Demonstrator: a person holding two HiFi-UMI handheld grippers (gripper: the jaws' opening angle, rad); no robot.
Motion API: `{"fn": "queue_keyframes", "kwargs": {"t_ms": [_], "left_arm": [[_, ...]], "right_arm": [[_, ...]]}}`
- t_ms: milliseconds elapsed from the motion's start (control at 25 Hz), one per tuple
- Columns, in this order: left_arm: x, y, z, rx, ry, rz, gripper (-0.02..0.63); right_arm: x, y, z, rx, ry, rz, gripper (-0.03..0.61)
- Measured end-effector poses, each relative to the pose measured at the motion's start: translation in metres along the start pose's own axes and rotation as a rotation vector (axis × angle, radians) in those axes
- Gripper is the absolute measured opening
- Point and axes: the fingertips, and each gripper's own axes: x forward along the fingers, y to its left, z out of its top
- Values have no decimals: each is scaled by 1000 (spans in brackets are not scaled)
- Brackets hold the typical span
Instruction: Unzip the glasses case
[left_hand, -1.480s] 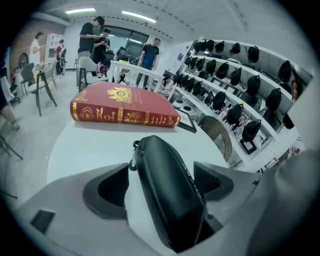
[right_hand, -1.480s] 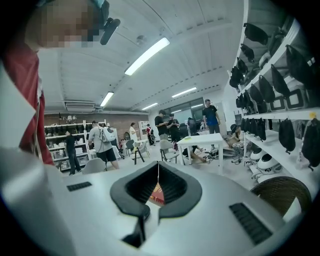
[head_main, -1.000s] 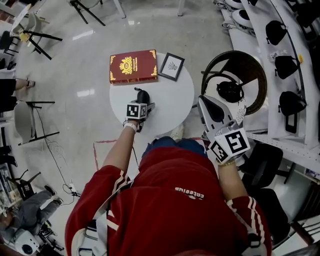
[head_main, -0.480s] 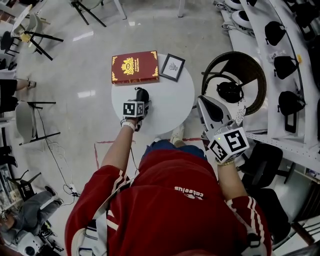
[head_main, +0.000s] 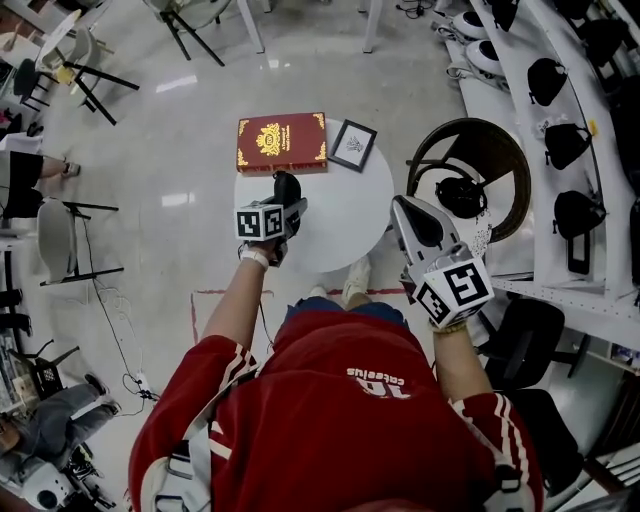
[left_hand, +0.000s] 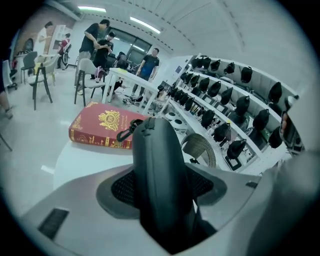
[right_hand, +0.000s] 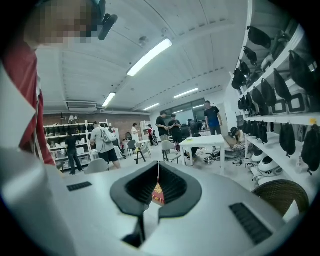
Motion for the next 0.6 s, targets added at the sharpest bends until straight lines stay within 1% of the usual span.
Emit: {"fn": "queue_keyframes", "kwargs": {"t_ms": [120, 280, 400, 520, 600], "left_arm": [[-26, -11, 16, 51, -56, 1, 276], [-73, -26, 39, 131, -151, 24, 276], [-109, -39, 56, 153, -228, 12, 278], [-145, -56, 73, 168, -315, -17, 276], [-168, -67, 82, 163, -369, -46, 276]], "right_arm": [[-1, 10, 3, -14, -4, 8, 15], [-7, 32, 12, -34, -20, 25, 15], [-10, 50, 17, -46, -43, 37, 15], [-15, 65, 23, -61, -71, 43, 15], [-19, 75, 27, -64, -91, 47, 15]]}}
